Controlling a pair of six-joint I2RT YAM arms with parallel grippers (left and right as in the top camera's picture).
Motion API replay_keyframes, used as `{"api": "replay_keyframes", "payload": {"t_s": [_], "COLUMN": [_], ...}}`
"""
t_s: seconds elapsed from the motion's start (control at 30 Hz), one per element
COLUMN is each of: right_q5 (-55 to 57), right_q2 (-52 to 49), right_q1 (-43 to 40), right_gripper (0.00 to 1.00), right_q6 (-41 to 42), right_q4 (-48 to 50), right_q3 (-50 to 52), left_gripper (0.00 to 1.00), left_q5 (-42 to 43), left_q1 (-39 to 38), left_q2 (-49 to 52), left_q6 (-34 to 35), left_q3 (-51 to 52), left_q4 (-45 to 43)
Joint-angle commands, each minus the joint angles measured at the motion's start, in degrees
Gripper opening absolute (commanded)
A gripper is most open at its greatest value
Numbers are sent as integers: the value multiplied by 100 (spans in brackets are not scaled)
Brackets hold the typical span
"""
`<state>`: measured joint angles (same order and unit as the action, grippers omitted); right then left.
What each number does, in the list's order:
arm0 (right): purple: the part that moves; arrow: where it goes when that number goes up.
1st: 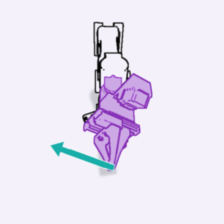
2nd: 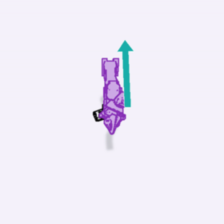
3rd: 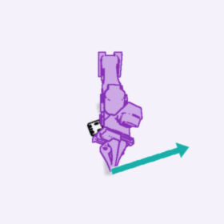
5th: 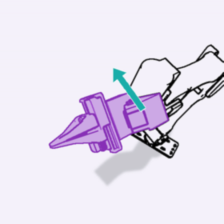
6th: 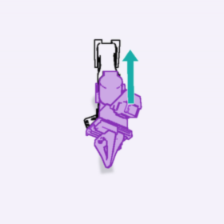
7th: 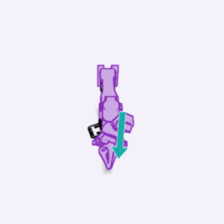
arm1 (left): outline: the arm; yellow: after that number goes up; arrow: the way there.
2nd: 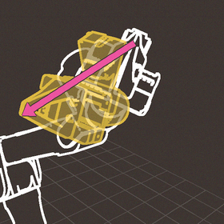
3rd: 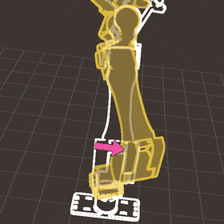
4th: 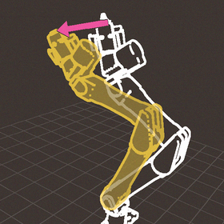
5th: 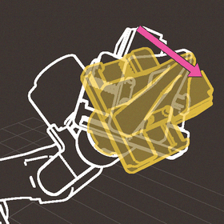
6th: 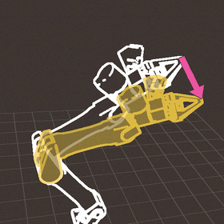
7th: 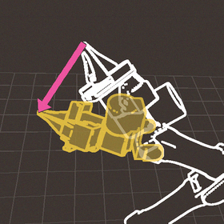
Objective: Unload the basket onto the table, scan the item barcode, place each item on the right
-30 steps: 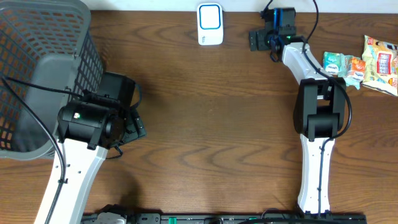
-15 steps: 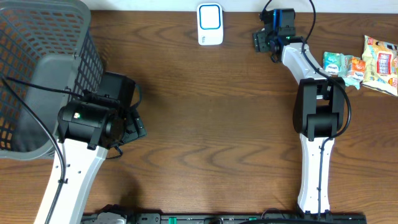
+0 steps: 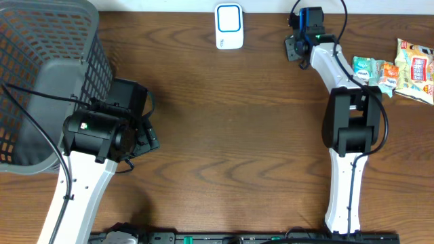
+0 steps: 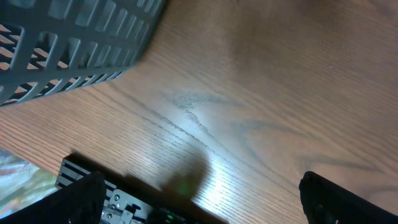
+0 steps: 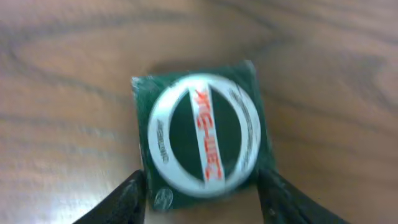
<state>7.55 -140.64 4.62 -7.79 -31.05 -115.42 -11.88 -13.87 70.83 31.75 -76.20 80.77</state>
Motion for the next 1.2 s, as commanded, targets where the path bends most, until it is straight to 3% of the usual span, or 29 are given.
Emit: {"api": "replay_keyframes", "payload": {"t_s": [0.0,0.07,0.17,0.37,0.67,1.17], "right_q5": [514,656,647,319,-1738,-2166], "right_q2": [382,435,468,468,221,-341], "right_q1": [-13,-20,-24,-46,-415,-514], "right_gripper": [46,47,75,99,99,99], "right_q6": [92,90,87,22,-402,-557], "right_q4": [-334,-597,-675,-138,743,894], "right_q3": [46,46,46,46,48,48], "left_gripper": [98,98,98,98,98,98], "left_q5": [31,28,31,31,28,28], "left_q1": [28,28,28,28,31,28], "left_q2": [-11,-11,-11,-11,-11,-11], "left_q6": [72,72,72,72,72,72], "left_q3": [-2,-2,-2,-2,-2,-2], "left_q4": [15,15,15,15,15,15]}}
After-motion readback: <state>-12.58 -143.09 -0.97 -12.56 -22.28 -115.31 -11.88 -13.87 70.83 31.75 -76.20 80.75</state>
